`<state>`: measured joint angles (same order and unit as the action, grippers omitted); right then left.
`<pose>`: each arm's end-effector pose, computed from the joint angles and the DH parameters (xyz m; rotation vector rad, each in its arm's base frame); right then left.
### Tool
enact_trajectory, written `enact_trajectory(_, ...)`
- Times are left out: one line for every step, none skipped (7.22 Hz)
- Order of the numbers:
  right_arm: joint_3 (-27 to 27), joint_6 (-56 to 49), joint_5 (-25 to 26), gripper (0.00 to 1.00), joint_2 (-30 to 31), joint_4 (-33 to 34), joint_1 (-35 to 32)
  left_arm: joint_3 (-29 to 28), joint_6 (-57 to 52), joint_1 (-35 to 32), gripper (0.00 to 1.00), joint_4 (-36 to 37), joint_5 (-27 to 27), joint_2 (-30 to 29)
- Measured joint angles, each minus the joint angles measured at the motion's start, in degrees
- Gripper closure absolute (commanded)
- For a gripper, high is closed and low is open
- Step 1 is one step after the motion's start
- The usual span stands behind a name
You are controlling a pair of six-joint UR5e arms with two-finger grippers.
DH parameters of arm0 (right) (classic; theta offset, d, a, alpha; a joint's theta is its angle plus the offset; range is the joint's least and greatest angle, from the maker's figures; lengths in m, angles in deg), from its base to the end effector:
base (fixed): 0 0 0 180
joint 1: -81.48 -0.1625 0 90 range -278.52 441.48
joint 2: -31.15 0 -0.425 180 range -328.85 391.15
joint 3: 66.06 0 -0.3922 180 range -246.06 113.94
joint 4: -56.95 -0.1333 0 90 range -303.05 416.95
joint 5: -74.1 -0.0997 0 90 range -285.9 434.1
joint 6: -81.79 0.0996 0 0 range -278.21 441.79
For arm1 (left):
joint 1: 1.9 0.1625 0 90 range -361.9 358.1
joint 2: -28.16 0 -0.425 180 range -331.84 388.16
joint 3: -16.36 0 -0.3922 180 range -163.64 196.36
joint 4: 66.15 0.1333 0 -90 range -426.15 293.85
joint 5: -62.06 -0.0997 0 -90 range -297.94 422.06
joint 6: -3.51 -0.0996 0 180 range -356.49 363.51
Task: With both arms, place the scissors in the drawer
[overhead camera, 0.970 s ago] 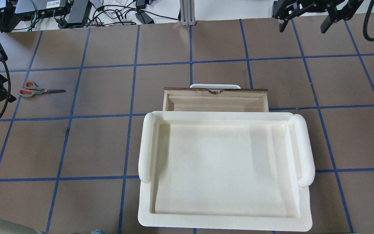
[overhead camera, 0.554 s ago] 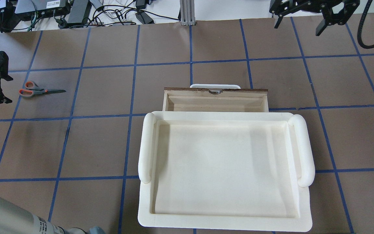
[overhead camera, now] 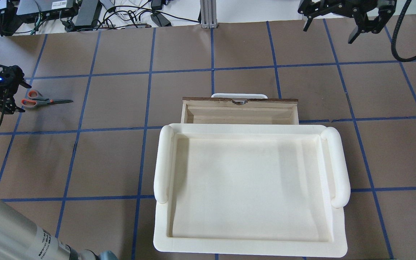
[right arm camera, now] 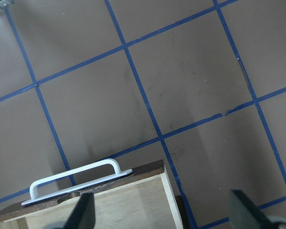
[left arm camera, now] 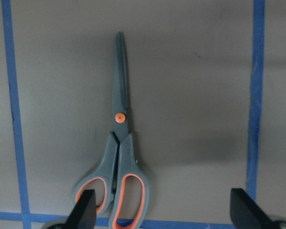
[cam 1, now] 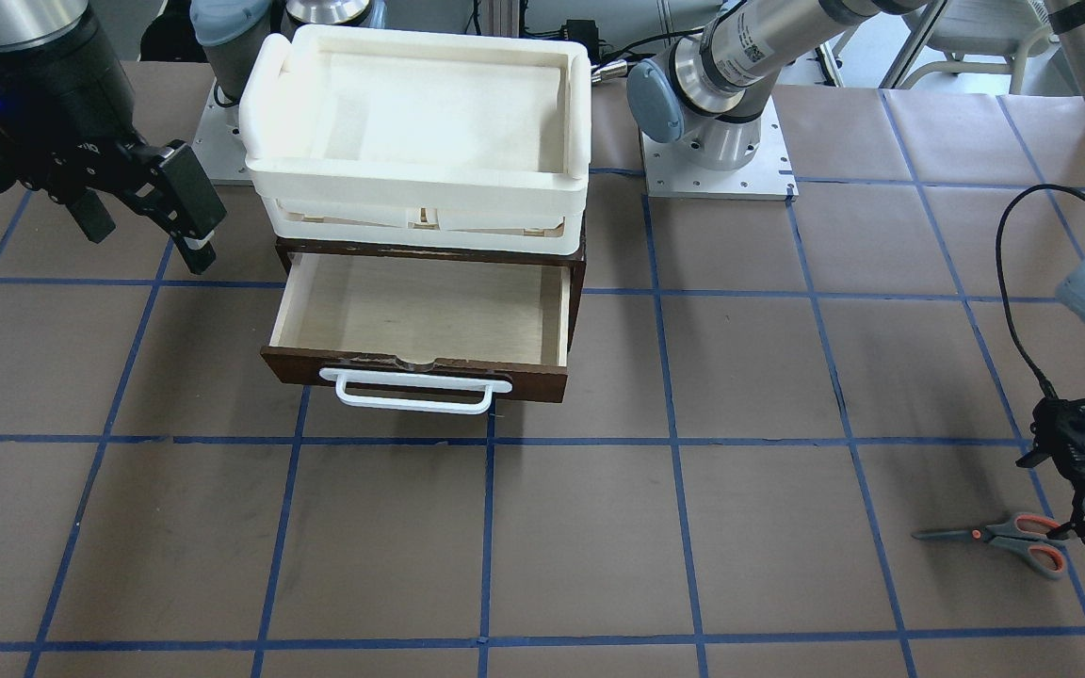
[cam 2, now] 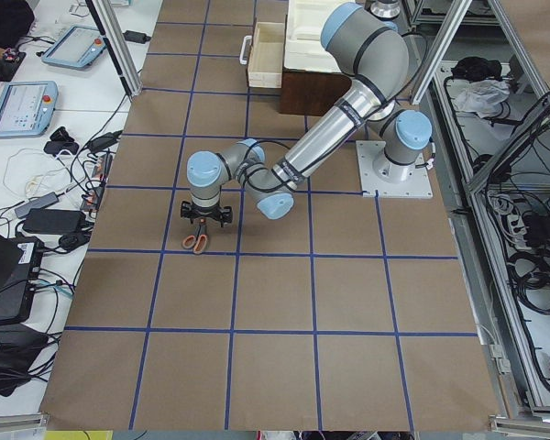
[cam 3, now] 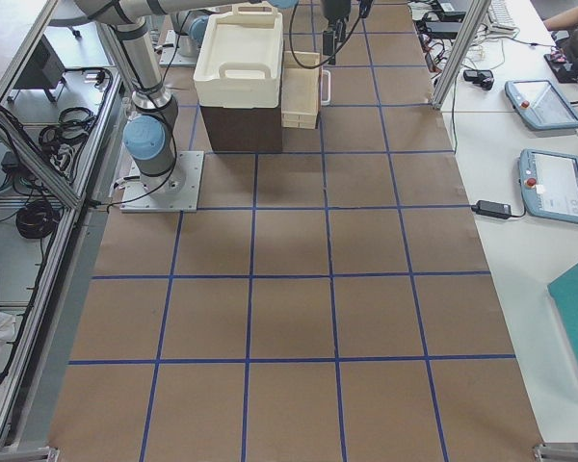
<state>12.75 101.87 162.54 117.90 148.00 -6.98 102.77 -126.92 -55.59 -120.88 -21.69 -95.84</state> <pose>0.1218 -0.5300 0.5582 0.5746 3.0268 -0.2323 0.2887 -0.6362 0.2261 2.2484 2.0826 -0.1812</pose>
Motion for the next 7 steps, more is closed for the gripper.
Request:
enact_trajectory(0.25, 0.19, 0.01, 0.00, 0.02, 0.58, -0.06, -1.74, -0.53, -0.05, 0.02, -0.68, 0.11, -1.52)
enact_trajectory(0.36, 0.25, -0.03, 0.00, 0.01, 1.13, -0.13, -2.63, -0.26, -0.26, 0.02, -1.41, 0.04, -2.69)
enact_trajectory(0.41, 0.28, -0.08, 0.00, 0.01, 1.40, -0.17, -2.98, 0.49, -0.65, 0.02, -1.80, -0.30, -3.44)
enact_trajectory(0.44, 0.30, -0.10, 0.00, 0.00, 1.49, -0.20, -3.11, 1.47, -1.02, 0.02, -1.99, -0.92, -3.92)
enact_trajectory(0.46, 0.31, -0.11, 0.00, 0.00, 1.55, -0.22, -3.14, 2.29, -1.25, 0.02, -2.03, -1.54, -4.43)
enact_trajectory(0.46, 0.31, -0.11, 0.00, 0.00, 1.58, -0.22, -3.16, 2.90, -1.50, 0.02, -2.02, -1.88, -4.98)
enact_trajectory(0.46, 0.31, -0.14, 0.00, 0.00, 1.59, -0.22, -3.20, 3.46, -1.91, 0.02, -2.01, -2.43, -5.46)
